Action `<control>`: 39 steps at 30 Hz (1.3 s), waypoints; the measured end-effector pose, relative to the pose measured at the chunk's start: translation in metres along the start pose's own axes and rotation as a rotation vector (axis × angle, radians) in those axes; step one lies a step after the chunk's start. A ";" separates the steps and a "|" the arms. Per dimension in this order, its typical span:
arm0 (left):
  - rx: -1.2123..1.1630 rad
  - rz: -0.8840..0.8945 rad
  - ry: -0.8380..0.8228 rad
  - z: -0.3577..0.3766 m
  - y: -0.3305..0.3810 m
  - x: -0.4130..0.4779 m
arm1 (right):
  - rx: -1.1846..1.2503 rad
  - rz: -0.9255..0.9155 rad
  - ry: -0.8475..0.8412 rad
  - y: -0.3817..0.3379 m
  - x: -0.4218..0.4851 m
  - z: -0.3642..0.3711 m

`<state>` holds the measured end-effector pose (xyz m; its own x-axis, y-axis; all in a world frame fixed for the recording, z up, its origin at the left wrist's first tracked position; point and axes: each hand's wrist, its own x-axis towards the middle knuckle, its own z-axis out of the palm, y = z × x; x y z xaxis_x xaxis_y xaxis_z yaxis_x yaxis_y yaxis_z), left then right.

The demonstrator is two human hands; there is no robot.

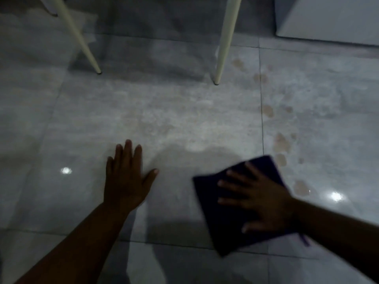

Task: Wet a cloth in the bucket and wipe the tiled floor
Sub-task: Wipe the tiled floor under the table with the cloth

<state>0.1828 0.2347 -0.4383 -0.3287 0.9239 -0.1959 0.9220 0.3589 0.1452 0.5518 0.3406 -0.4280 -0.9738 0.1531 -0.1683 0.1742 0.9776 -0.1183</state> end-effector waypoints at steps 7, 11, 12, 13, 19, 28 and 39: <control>0.030 -0.053 -0.058 -0.004 0.009 0.001 | 0.031 0.706 -0.053 0.163 0.057 -0.028; 0.045 -0.088 -0.031 -0.015 0.024 0.007 | 0.054 0.582 0.007 0.108 0.119 -0.028; 0.074 -0.085 -0.021 -0.018 0.026 0.010 | 0.046 0.456 0.020 0.079 0.115 -0.023; 0.094 -0.082 -0.017 -0.019 0.029 0.014 | 0.050 0.332 0.031 0.046 0.103 -0.016; 0.062 0.152 0.137 -0.021 0.048 0.028 | -0.015 0.051 -0.007 -0.037 -0.073 0.019; 0.020 0.314 0.150 -0.008 0.107 0.049 | 0.047 0.794 -0.005 0.153 -0.055 -0.009; -0.051 0.126 0.109 0.006 0.132 0.089 | 0.042 0.178 0.022 0.082 -0.031 -0.004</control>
<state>0.2766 0.3640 -0.4423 -0.2340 0.9699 -0.0674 0.9466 0.2431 0.2118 0.5953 0.4162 -0.4288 -0.9300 0.3265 -0.1691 0.3494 0.9280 -0.1296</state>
